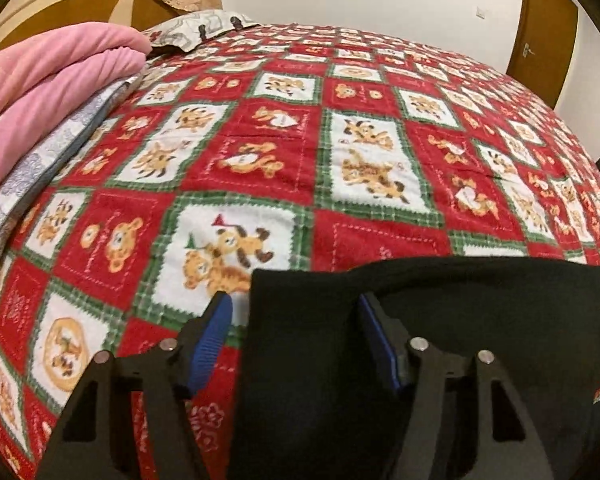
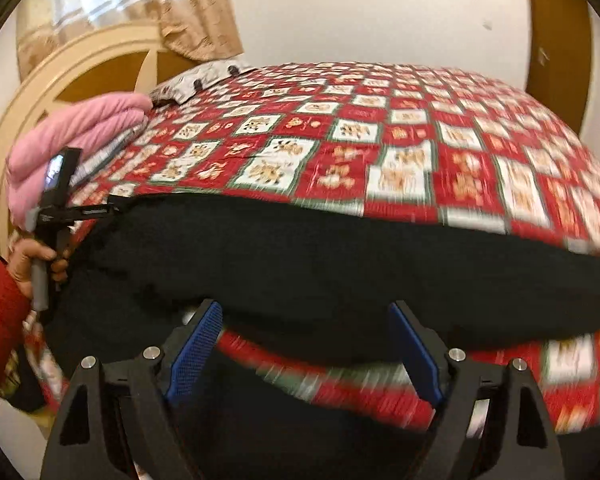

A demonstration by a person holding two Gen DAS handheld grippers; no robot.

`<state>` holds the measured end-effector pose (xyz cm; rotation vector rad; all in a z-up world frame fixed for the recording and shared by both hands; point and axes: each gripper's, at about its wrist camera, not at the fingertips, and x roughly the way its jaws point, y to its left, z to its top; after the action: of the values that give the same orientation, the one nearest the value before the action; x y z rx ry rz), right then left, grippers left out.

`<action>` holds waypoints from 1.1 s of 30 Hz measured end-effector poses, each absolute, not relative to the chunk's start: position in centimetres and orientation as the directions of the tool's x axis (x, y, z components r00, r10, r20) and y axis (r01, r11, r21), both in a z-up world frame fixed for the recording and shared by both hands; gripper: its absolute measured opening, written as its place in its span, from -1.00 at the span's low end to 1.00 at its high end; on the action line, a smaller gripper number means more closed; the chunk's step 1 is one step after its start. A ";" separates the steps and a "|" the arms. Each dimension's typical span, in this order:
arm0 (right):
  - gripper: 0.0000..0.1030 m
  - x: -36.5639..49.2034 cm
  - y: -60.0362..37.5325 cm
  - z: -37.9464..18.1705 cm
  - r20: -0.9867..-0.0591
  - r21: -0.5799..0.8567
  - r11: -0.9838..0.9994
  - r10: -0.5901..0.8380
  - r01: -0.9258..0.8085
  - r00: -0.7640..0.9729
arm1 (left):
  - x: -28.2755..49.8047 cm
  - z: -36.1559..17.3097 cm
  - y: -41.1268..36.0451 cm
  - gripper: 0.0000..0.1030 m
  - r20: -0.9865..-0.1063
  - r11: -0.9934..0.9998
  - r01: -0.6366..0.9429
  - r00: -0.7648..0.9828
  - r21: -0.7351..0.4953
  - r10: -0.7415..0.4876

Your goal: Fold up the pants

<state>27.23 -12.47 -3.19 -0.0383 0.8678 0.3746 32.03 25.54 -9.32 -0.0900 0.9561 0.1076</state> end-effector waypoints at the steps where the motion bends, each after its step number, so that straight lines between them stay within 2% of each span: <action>1: 0.66 28.3 -12.3 -3.3 -0.756 0.104 0.930 0.304 -0.353 0.580 | 32.1 -9.3 25.5 0.01 -0.817 0.991 -0.125 0.575 -0.037 0.042; 3: 0.66 31.7 -12.1 -3.7 -0.771 0.103 0.914 0.323 -0.392 0.550 | 32.2 -9.3 25.0 -0.04 -0.817 0.994 -0.110 0.575 -0.018 0.049; 6: 0.66 35.6 -11.7 -4.7 -0.790 0.120 0.892 0.351 -0.436 0.502 | 32.1 -9.2 24.4 -0.34 -0.813 0.997 -0.079 0.581 -0.016 0.033; 8: 0.66 38.6 -11.0 -5.9 -0.814 0.140 0.865 0.377 -0.481 0.442 | 32.1 -9.1 24.2 -0.43 -0.812 0.998 -0.065 0.583 -0.011 0.029; 10: 0.66 40.6 -10.2 -7.0 -0.830 0.161 0.835 0.403 -0.527 0.386 | 32.2 -9.1 24.4 -0.68 -0.811 0.998 -0.033 0.584 -0.059 -0.028; 14: 0.66 42.9 -9.0 -9.3 -0.867 0.167 0.788 0.404 -0.593 0.292 | 32.3 -9.3 24.4 -0.68 -0.809 0.997 -0.036 0.587 -0.070 -0.036; 15: 0.66 43.1 -8.5 -10.1 -0.887 0.125 0.785 0.362 -0.606 0.286 | 32.3 -9.4 24.3 -0.67 -0.807 0.997 -0.033 0.589 -0.068 -0.035; 17: 0.65 42.4 -8.3 -10.1 -0.875 0.081 0.758 0.366 -0.647 0.318 | 32.3 -9.5 24.3 -0.62 -0.804 0.997 -0.033 0.594 -0.065 -0.033; 18: 0.60 42.1 -8.1 -10.1 -0.876 0.067 0.749 0.360 -0.659 0.320 | 32.3 -9.5 24.4 -0.58 -0.804 0.997 -0.039 0.594 -0.064 -0.028; 19: 0.28 41.8 -8.1 -10.0 -0.875 0.070 0.742 0.367 -0.666 0.316 | 32.4 -9.5 24.4 -0.58 -0.807 0.997 -0.042 0.590 -0.063 -0.026; 20: -0.27 41.4 -7.9 -9.7 -0.871 0.094 0.719 0.394 -0.688 0.293 | 32.5 -9.4 24.4 -0.58 -0.809 0.997 -0.045 0.588 -0.056 -0.019; 21: -0.48 41.0 -7.8 -9.3 -0.874 0.108 0.704 0.404 -0.702 0.270 | 32.5 -9.3 24.3 -0.58 -0.810 0.998 -0.047 0.586 -0.050 -0.013; 22: -0.85 40.8 -7.6 -9.1 -0.879 0.104 0.701 0.396 -0.705 0.264 | 32.5 -9.2 24.1 -0.63 -0.811 0.998 -0.050 0.585 -0.040 -0.004; 27: -0.88 38.9 -7.6 -6.3 -0.865 0.060 0.733 0.377 -0.677 0.332 | 31.4 -7.3 23.8 -0.69 -0.782 0.997 -0.070 0.623 -0.034 0.017; 33: -0.88 32.8 -10.2 0.9 -0.763 0.077 0.769 0.455 -0.635 0.459 | 26.4 -1.6 23.5 -0.69 -0.667 0.997 -0.051 0.745 -0.056 0.001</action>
<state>32.83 -10.23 0.87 -0.2316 0.8617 0.6784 26.42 23.53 -1.58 -0.0721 0.7295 0.0285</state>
